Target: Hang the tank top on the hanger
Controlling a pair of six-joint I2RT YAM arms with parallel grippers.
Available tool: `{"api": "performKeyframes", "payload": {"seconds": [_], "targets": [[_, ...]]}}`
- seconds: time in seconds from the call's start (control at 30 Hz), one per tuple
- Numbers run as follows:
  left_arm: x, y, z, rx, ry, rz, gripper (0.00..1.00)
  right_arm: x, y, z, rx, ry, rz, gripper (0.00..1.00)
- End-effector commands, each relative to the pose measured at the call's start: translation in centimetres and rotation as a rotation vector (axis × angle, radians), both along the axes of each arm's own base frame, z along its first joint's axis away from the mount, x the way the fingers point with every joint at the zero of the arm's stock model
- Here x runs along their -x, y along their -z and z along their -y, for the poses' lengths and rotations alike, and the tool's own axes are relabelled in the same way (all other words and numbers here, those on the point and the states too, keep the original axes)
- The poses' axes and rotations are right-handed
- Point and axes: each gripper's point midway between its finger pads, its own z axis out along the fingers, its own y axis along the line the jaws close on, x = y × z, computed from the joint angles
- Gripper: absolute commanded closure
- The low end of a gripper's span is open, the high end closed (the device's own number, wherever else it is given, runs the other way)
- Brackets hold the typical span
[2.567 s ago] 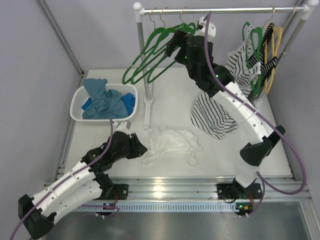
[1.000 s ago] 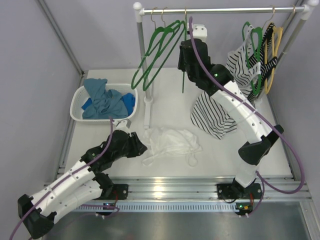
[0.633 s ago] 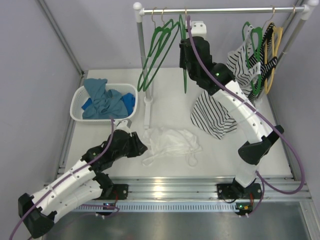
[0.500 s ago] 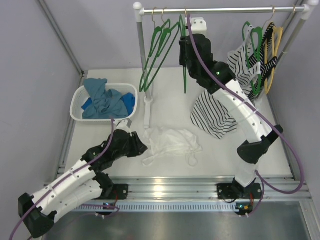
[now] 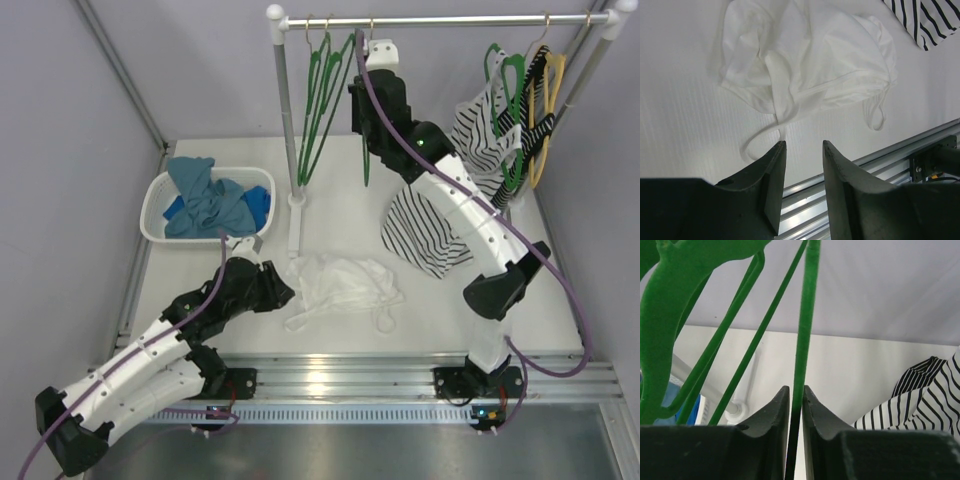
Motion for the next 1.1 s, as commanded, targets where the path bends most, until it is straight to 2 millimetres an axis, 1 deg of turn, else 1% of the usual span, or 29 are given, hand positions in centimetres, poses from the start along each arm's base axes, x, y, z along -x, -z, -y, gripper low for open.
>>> {"api": "performKeyframes", "payload": {"seconds": [0.0,0.07,0.1,0.17,0.23,0.27,0.33,0.37,0.4,0.5,0.53,0.6,0.63,0.73,0.83,0.97,1.07], "targets": [[-0.9,-2.4,0.3,0.023,-0.003,0.065,0.60,0.0,-2.6,0.9,-0.027,0.019,0.056,0.86],[-0.9,-2.4,0.2,0.019,-0.007,0.066,0.60,0.0,-3.0,1.3,-0.026,0.031,0.066,0.94],[-0.9,-2.5,0.2,0.020,-0.007,0.067,0.60,0.1,-3.1,1.4,-0.022,0.038,0.073,1.00],[-0.9,-2.6,0.2,0.022,-0.008,0.070,0.60,0.2,-3.4,1.9,-0.011,0.055,0.084,1.00],[-0.9,-2.6,0.2,0.025,-0.009,0.071,0.60,0.3,-4.3,2.5,-0.010,0.069,0.112,1.00],[-0.9,-2.5,0.1,0.023,-0.009,0.069,0.60,0.3,-4.2,2.7,-0.007,0.074,0.117,1.00],[-0.9,-2.4,0.2,0.022,-0.008,0.066,0.60,0.7,-5.3,3.1,-0.012,0.081,0.147,1.00],[-0.9,-2.5,0.2,0.024,-0.010,0.068,0.60,0.7,-5.3,3.2,-0.007,0.078,0.149,1.00],[-0.9,-2.5,0.2,0.026,-0.009,0.068,0.60,1.0,-6.2,3.4,-0.015,0.078,0.170,1.00],[-1.0,-2.4,0.3,0.028,-0.009,0.067,0.61,1.3,-6.9,3.7,-0.017,0.076,0.190,1.00],[-1.0,-2.4,0.3,0.028,-0.010,0.065,0.61,1.6,-7.6,3.9,-0.022,0.070,0.207,1.00],[-1.0,-2.4,0.4,0.030,-0.009,0.066,0.61,1.7,-7.8,4.1,-0.021,0.069,0.213,1.00],[-1.1,-2.4,0.5,0.031,-0.008,0.064,0.61,2.1,-8.4,4.3,-0.033,0.065,0.224,1.00],[-1.1,-2.4,0.6,0.033,-0.005,0.068,0.61,2.4,-8.9,4.4,-0.041,0.055,0.233,1.00],[-1.2,-2.5,0.6,0.036,-0.005,0.072,0.60,2.8,-8.9,4.7,-0.037,0.052,0.229,1.00],[-1.2,-2.6,0.6,0.036,-0.005,0.076,0.59,3.5,-8.6,5.0,-0.040,0.038,0.219,1.00],[-1.3,-2.6,0.6,0.033,-0.007,0.076,0.58,4.2,-8.0,5.3,-0.047,0.027,0.203,1.00]]}}
